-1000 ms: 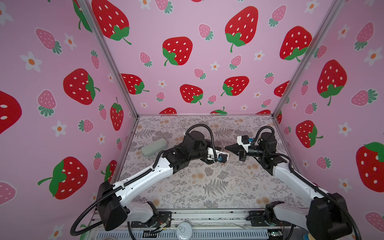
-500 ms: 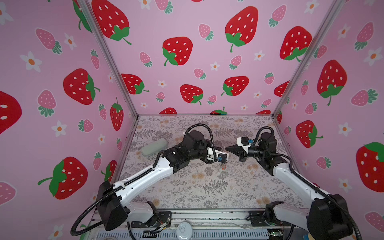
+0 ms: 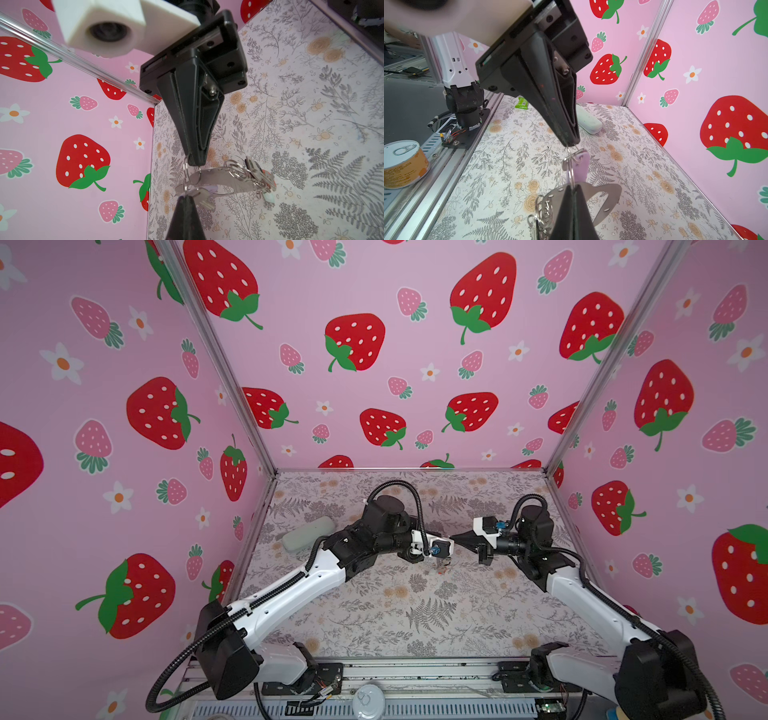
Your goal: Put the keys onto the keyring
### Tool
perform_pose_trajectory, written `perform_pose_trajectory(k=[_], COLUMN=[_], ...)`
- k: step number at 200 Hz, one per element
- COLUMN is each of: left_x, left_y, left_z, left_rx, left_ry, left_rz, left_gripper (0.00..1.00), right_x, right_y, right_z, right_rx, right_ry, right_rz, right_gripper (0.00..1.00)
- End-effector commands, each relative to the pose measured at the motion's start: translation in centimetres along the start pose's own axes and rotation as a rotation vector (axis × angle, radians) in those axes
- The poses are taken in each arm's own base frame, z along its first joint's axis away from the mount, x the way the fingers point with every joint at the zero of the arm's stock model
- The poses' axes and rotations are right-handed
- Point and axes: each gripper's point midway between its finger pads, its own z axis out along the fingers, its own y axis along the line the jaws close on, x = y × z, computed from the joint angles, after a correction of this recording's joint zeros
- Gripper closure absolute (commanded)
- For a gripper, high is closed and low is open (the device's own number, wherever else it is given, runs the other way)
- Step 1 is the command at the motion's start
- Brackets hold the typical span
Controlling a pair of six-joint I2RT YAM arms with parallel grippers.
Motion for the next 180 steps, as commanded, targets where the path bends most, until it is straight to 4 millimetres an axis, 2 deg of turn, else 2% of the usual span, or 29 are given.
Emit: perform_pose_trajectory(k=[1, 76, 180], left_x=[-1.5, -1.5, -1.5], left_y=[0.8, 0.5, 0.5], left_z=[-0.5, -0.7, -1.0], left_rx=[0.01, 0.016, 0.003], left_ry=[-0.057, -0.054, -0.05], left_rz=[-0.004, -0.003, -0.006], left_gripper=[1.0, 1.0, 1.0], right_x=[-1.1, -1.9, -2.0], right_y=[1.0, 0.3, 0.1], right_z=[-0.1, -0.4, -0.6], right_rx=[-0.044, -0.017, -0.008], right_ry=[-0.031, -0.053, -0.069], right_rz=[-0.055, -0.038, -0.015], right_gripper=[1.0, 1.0, 1.0])
